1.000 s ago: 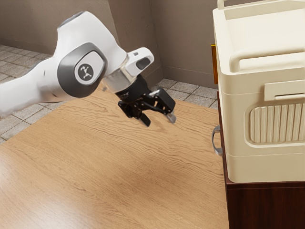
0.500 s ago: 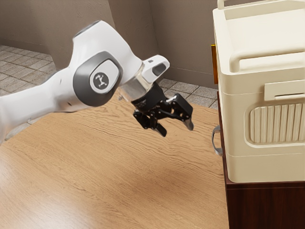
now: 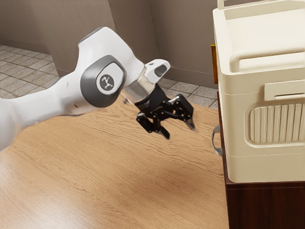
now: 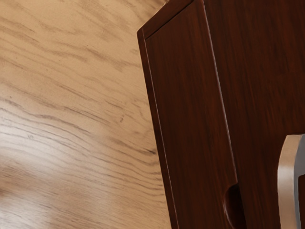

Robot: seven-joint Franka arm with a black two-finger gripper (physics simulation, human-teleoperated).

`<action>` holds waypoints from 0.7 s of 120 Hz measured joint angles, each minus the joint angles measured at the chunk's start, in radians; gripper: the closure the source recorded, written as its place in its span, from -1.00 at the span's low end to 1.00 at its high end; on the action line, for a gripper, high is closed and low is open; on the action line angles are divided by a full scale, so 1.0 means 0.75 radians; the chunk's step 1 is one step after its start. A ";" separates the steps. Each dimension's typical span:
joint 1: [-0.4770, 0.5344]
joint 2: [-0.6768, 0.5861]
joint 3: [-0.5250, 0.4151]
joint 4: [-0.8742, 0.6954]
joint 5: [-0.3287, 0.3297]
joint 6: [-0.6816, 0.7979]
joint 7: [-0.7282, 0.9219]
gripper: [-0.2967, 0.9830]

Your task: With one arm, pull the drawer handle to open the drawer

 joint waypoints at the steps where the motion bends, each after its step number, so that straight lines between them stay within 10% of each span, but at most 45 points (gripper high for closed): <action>1: 0.003 0.001 0.000 0.001 0.000 0.001 -0.001 -0.38; 84: -0.026 0.015 -0.019 0.012 -0.009 0.030 -0.051 -0.30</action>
